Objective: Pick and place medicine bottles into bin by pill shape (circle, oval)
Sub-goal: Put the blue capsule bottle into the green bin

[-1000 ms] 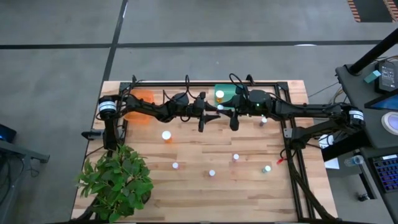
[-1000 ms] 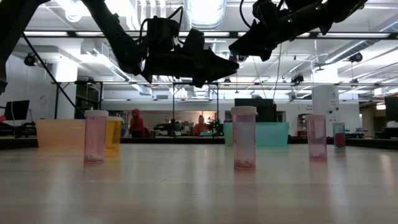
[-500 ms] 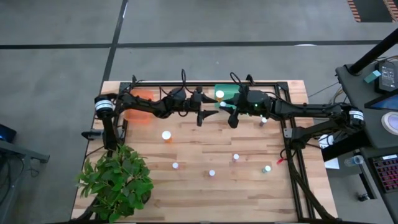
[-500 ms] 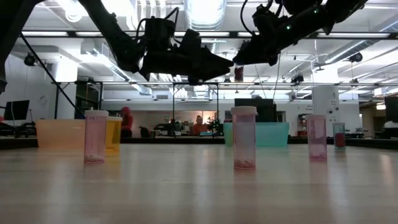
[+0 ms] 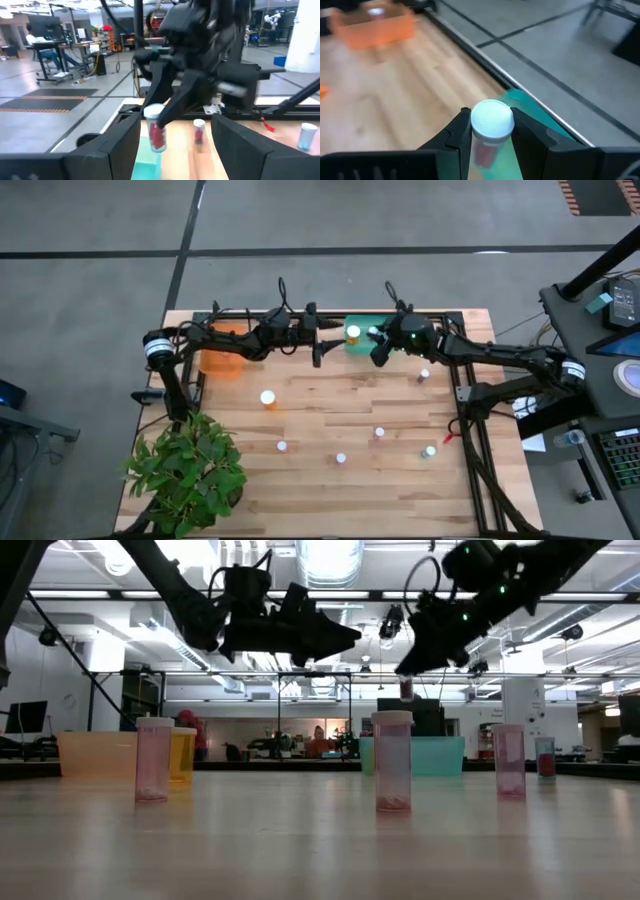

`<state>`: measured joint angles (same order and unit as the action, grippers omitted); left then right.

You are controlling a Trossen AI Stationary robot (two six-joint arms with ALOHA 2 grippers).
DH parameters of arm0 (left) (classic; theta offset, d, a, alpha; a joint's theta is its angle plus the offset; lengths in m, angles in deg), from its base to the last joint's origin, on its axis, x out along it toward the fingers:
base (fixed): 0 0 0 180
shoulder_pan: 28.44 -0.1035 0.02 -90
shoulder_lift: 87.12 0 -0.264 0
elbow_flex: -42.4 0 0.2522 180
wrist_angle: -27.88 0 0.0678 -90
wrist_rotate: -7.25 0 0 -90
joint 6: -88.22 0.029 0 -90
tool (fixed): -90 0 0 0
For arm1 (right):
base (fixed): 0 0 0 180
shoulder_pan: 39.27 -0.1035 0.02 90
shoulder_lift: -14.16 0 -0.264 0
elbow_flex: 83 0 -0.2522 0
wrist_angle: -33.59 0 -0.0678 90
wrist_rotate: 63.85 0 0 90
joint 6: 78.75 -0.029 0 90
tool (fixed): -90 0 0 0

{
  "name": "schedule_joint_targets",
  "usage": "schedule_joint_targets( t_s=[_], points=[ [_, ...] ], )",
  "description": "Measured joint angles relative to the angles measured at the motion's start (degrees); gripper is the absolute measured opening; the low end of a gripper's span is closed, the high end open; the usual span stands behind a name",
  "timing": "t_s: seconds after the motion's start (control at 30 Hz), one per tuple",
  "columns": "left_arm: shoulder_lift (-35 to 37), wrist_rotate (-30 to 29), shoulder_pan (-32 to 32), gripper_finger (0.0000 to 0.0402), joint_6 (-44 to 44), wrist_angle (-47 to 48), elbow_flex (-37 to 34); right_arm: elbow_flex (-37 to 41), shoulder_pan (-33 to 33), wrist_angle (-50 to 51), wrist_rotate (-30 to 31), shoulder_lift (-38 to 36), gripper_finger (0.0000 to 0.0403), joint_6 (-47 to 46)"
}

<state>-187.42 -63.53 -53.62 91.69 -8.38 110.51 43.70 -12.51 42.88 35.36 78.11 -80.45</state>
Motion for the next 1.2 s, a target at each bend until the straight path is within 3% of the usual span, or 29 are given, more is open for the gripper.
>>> schedule_joint_targets(
  t_s=[0.17, 0.33, 1.2],
  points=[
    [0.4, -0.1, -0.6, 0.0224, 0.0, -0.7, 0.0, 7.3, 6.4, -11.5, -0.1, 0.0, 0.0106, -4.7],
    [0.5, -0.2, -0.7, 0.0224, 0.0, -0.9, 0.0, 9.9, 9.8, -14.4, -0.2, 0.0, 0.0106, -6.4],
    [0.5, -0.2, -0.7, 0.0224, 0.3, -1.4, -0.1, 12.4, 9.6, -18.6, -0.2, 0.0, 0.0107, -6.3]
  ],
)
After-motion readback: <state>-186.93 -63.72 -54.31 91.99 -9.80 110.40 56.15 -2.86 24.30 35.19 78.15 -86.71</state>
